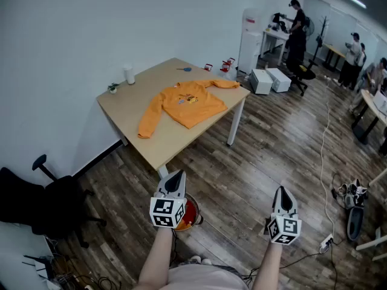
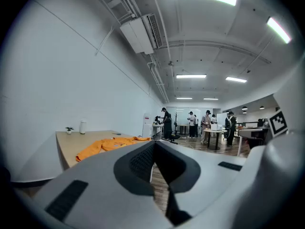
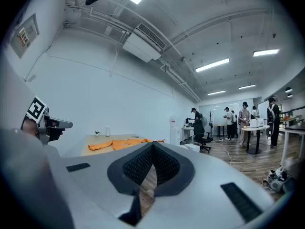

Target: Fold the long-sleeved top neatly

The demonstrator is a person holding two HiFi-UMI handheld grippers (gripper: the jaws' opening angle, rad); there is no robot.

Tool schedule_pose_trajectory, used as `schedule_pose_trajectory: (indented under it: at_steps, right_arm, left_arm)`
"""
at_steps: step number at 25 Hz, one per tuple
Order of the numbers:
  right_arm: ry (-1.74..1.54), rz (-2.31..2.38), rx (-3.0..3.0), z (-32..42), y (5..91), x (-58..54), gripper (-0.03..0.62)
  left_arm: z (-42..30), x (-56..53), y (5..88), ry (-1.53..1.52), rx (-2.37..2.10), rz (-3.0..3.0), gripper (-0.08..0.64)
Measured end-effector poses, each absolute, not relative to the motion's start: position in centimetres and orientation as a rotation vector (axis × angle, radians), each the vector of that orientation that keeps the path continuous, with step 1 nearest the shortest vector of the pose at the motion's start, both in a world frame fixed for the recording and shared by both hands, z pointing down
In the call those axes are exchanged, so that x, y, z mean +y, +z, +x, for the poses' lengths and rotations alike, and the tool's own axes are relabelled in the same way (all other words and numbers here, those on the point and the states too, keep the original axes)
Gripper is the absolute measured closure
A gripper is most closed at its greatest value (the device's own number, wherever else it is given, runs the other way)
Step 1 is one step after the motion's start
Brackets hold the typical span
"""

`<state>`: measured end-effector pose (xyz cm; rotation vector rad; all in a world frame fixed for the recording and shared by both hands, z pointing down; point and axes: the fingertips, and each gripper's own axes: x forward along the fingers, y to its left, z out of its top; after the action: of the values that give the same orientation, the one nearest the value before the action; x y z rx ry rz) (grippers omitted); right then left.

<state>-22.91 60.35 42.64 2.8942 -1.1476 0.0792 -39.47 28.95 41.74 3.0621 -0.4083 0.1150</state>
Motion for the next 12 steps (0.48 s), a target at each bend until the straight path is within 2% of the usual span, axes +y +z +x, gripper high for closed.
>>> schedule_pose_trajectory:
  at_steps: [12]
  right_arm:
    - [0.088,2.883,-1.167,-23.64,42.99,60.26,0.586]
  left_arm:
    - [-39.26,29.5,41.98,0.11,-0.403,3.045,0.558]
